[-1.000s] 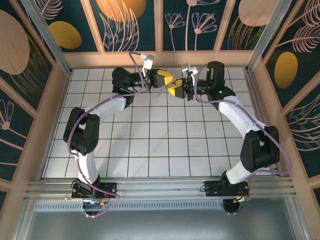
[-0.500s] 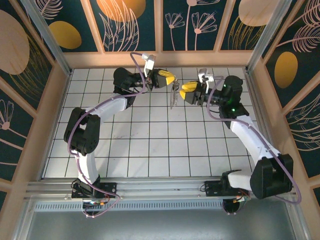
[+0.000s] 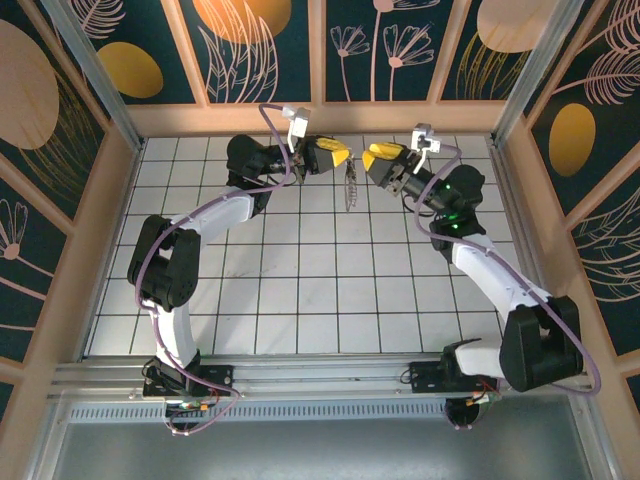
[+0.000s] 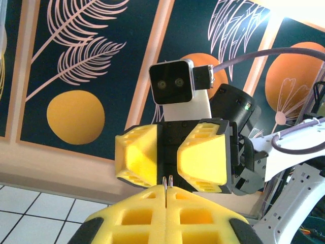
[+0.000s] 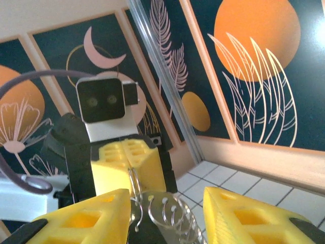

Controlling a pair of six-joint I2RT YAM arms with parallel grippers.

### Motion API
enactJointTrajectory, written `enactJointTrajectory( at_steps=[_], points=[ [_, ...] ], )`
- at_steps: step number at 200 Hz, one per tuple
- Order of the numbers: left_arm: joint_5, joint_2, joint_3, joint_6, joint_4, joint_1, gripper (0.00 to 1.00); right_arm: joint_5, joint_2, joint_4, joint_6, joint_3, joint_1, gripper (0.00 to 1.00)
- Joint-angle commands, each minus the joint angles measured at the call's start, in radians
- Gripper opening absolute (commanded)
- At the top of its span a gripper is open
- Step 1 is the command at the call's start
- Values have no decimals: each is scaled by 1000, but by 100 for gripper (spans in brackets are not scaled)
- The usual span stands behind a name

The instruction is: Put the keys on the keyring

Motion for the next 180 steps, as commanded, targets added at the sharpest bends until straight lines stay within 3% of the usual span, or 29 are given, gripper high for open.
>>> enactJointTrajectory(
  at_steps=[1,104,180],
  points=[
    [-19,-16,31,-4,39,-4,0,27,29,168,90,-11,7,43],
    [-29,0,36,-36,70,-3,0,-19,116,274,131,-6,63,44],
    [-26,8,36,-40,74,-3,0,-65,152,283,130,27,79,20]
  ],
)
